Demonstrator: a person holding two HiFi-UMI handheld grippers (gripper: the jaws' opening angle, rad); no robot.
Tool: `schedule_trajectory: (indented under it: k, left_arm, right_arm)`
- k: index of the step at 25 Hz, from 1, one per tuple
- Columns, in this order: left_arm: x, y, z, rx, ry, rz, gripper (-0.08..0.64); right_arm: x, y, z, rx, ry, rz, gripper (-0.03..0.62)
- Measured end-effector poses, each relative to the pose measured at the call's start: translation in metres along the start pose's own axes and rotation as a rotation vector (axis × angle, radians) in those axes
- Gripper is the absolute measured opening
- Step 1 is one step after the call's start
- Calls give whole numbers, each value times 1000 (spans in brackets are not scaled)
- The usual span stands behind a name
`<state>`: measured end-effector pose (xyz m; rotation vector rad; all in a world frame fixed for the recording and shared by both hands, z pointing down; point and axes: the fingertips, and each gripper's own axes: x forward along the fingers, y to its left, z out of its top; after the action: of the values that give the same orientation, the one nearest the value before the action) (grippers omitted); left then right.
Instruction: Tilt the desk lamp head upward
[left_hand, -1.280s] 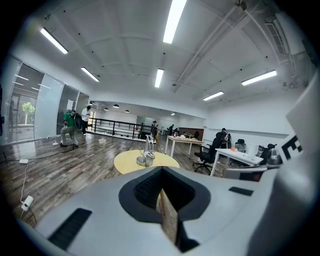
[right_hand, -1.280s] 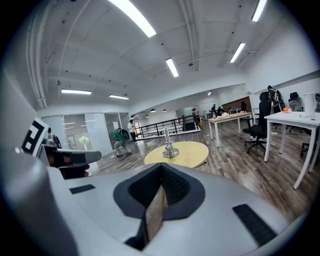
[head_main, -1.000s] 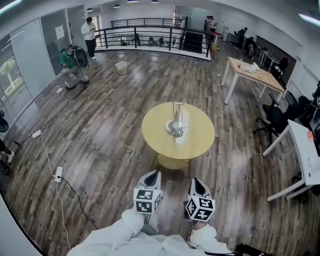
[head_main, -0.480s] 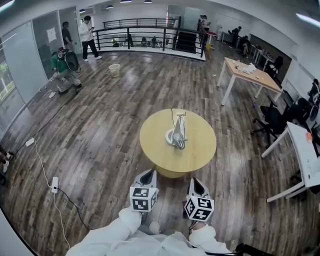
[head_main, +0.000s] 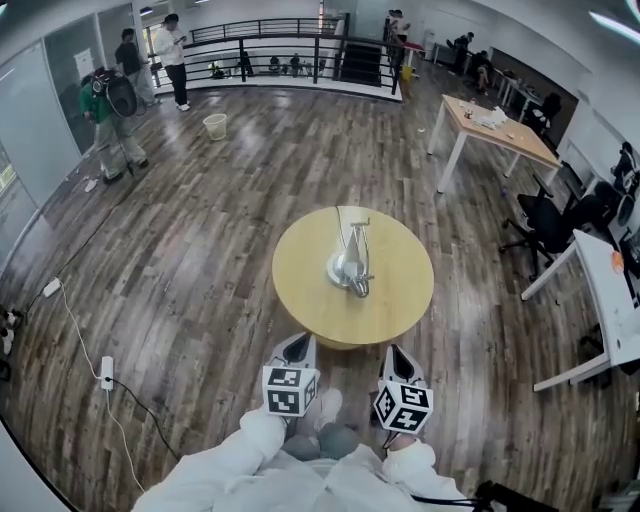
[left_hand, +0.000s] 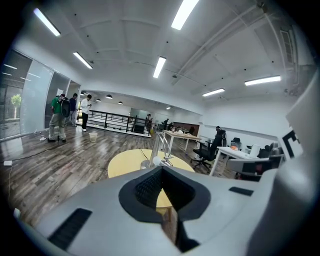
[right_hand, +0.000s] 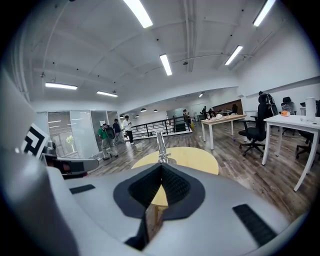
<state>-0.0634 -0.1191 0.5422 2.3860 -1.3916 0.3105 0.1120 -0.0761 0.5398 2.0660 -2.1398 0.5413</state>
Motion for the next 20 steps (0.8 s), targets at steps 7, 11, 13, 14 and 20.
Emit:
schedule_trajectory:
  k: [7,11,13,14,20]
  left_arm:
    - [39,24,13,21,11,10,3]
    - [71,41,25,37,27,24,3]
    - [90,49,33,38,34,31,3]
    - [101,51,37,40,36,33,3]
    - [165,61,72,58,44,39,3]
  right_arm:
    - [55,-1,9,17,1,7,12]
    - [94,-2,19,30,0,24,12]
    - [115,-6,24,33,7,30,12]
    - [126,-10,28,34,10,31,12]
    - [188,-32,71,30,-20,45,12]
